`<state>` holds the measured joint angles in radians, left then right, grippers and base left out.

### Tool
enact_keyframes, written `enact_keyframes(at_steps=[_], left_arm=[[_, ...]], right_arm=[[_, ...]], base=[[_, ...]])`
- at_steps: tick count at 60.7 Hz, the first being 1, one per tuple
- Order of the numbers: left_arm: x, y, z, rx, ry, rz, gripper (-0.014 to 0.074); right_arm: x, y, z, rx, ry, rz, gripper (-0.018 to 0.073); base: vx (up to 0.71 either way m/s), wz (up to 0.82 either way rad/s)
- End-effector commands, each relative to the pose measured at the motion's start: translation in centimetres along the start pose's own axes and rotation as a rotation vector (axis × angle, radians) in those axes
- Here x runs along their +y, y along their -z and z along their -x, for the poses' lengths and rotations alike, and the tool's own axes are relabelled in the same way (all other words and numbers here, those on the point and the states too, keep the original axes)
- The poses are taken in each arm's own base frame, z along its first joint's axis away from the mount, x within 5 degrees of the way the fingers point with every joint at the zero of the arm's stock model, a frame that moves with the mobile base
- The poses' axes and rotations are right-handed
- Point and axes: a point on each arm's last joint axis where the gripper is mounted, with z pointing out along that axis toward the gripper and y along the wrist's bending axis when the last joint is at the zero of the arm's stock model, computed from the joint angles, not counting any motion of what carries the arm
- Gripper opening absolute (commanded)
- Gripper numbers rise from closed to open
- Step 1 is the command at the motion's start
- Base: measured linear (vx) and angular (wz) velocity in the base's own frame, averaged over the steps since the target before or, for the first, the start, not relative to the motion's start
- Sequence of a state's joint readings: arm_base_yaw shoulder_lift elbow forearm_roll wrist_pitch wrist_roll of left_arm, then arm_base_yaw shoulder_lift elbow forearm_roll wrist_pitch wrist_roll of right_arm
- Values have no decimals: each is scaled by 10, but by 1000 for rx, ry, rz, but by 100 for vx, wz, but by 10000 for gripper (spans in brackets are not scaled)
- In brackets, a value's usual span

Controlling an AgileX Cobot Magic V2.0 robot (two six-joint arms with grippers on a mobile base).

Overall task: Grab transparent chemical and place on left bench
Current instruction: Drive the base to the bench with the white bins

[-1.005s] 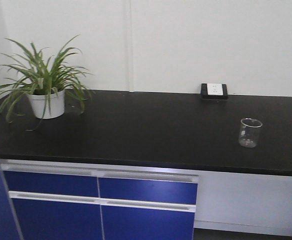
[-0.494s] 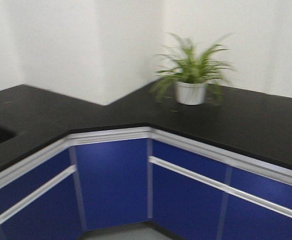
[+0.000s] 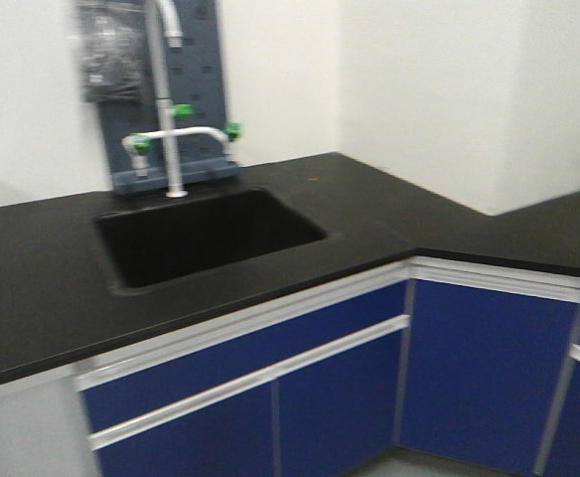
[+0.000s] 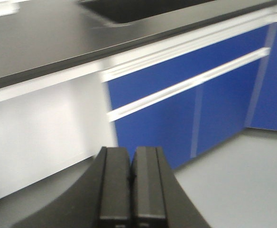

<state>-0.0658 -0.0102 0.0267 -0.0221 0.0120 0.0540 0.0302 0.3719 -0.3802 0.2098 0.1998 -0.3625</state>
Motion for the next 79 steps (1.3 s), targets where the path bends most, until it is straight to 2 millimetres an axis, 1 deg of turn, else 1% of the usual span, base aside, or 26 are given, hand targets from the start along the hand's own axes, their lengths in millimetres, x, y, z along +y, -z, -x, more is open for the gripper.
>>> enact_keyframes(at_steps=[1, 23, 44, 62, 79], left_arm=[[0, 1, 3, -81, 9, 2, -3], [0, 1, 3, -81, 9, 2, -3], [0, 1, 3, -81, 9, 2, -3], [0, 1, 3, -81, 9, 2, -3], [0, 1, 3, -81, 9, 2, -3]], right_arm=[[-4, 1, 15, -94, 13, -34, -3], [-4, 1, 15, -94, 13, -34, -3], [-4, 1, 15, -96, 13, -34, -3], [-4, 1, 15, -90, 13, -32, -3], [-4, 1, 15, -90, 13, -32, -3]], base=[[-3, 78], [1, 72], [16, 64], [24, 42], [29, 21]])
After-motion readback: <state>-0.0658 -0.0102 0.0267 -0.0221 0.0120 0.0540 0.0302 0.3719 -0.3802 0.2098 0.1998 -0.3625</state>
